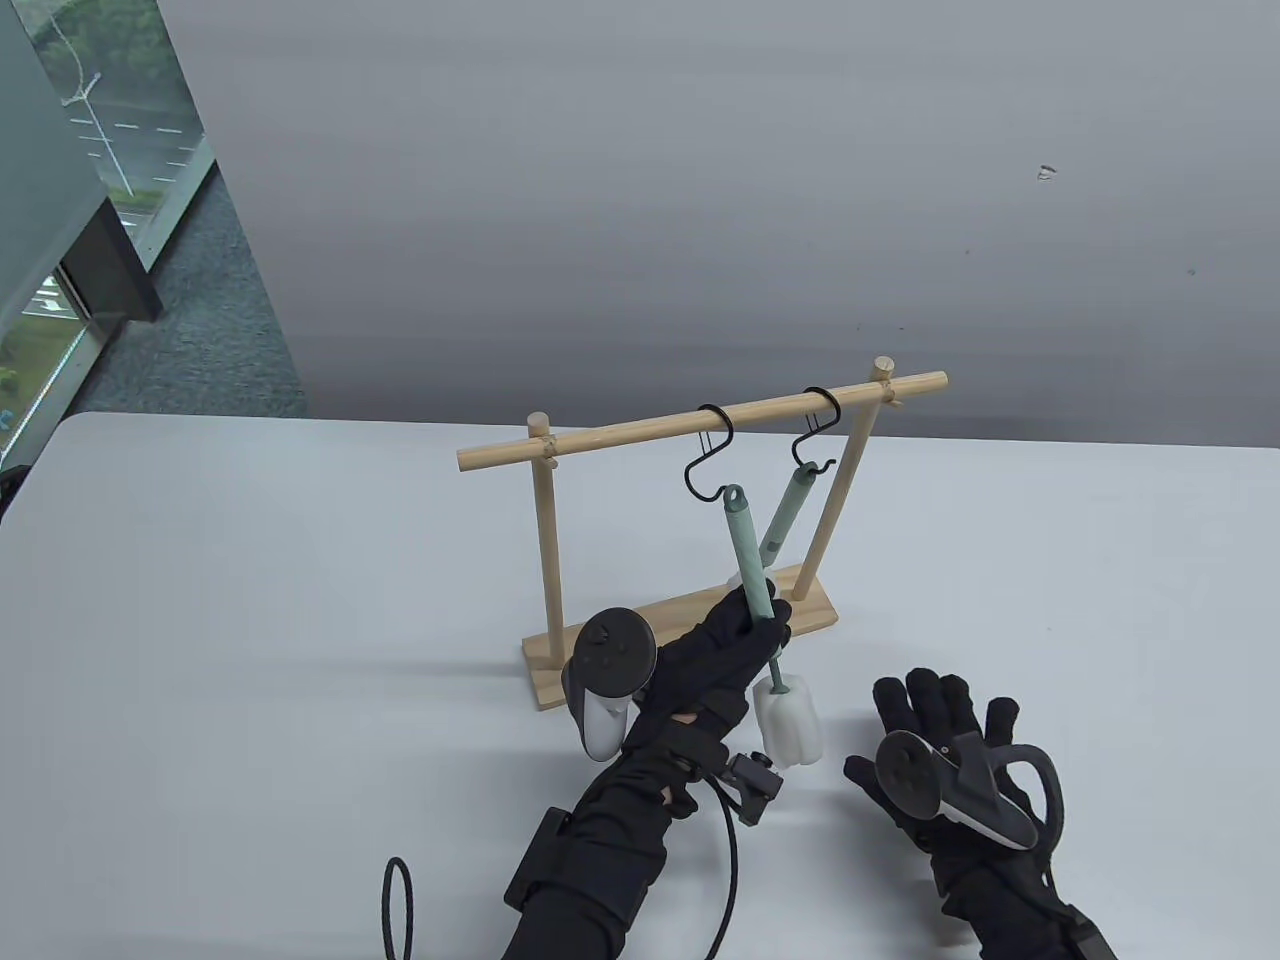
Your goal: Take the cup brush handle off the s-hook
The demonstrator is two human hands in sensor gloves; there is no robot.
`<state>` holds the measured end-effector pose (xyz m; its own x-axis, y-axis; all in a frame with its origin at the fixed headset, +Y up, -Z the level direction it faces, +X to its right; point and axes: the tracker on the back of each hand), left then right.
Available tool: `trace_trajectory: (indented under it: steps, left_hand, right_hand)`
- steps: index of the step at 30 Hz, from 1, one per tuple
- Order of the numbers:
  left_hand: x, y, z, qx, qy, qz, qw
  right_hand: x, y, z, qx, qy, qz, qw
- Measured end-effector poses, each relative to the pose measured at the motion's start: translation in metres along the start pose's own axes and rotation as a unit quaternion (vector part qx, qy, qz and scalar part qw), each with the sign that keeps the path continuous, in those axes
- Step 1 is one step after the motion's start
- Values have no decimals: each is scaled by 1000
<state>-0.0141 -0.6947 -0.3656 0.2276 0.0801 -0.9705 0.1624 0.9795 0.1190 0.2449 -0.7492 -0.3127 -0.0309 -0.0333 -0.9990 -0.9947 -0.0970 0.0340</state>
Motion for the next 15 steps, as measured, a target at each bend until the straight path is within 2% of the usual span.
trace_trajectory:
  steps: [5,10,15]
  left_hand:
    - [-10,-2,-5,30,10,16,999]
    - [-29,-6,-17,111,33,31,993]
    - [-51,-4,-31,270,49,53,960]
  right_hand:
    - [0,-1,0,1,0,-1,1000]
    - [0,0,0,-1,2,1,1000]
    - [-1,1,0,-4,2,3,1000]
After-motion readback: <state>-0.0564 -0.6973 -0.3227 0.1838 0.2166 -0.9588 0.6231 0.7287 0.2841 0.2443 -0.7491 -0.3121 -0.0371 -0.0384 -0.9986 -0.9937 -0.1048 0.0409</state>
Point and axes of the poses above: the tracker on the back of each hand, its own y axis roughly to the thumb side, its own x axis roughly from the wrist to the fingertips, z = x × y, and after that the axes turned 9 degrees about -z, right-handed
